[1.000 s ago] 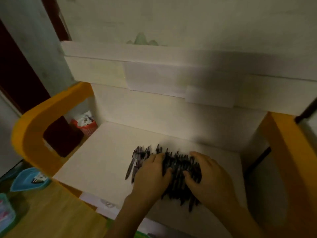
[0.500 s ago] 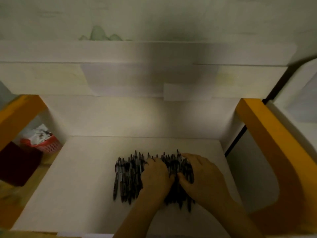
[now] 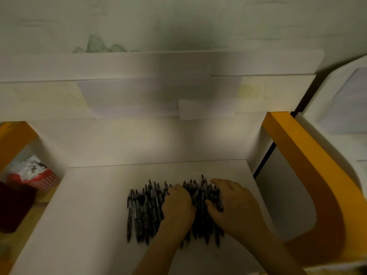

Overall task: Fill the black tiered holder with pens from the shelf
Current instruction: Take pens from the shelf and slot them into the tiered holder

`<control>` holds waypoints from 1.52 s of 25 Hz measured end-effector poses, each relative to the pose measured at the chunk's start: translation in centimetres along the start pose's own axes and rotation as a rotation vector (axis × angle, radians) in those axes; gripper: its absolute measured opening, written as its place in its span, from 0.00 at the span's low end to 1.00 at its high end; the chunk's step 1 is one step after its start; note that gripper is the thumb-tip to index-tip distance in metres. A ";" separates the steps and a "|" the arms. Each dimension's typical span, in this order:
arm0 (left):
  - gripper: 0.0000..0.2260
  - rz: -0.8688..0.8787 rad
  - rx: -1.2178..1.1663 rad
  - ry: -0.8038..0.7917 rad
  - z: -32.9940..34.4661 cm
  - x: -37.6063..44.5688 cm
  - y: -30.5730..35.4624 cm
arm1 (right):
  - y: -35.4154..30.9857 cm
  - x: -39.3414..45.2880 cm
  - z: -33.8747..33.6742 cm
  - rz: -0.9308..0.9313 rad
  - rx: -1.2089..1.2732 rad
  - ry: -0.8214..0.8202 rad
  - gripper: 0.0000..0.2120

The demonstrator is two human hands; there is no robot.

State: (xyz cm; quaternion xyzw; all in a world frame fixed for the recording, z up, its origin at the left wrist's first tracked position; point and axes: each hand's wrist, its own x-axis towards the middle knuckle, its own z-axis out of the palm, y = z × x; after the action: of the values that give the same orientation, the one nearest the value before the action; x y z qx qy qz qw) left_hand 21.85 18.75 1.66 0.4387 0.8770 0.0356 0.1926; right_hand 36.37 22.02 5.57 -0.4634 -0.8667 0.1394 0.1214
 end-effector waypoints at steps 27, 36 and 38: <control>0.14 0.198 -0.137 0.026 -1.8 0.2 -3.9 | -1.9 0.4 -1.1 -0.021 -0.016 0.052 0.26; 0.12 0.356 -0.333 0.143 -5.4 -0.4 -5.4 | -4.2 -0.1 -3.4 -0.016 -0.069 0.148 0.26; 0.13 0.409 -0.383 0.161 -6.6 -0.7 -5.4 | -4.8 -0.6 -4.4 -0.007 -0.086 0.197 0.25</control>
State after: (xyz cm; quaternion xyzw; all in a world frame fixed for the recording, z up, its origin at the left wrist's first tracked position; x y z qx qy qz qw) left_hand 15.76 15.57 6.73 0.5580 0.7601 0.2732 0.1906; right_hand 34.55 19.55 11.35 -0.4767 -0.8573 0.0551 0.1866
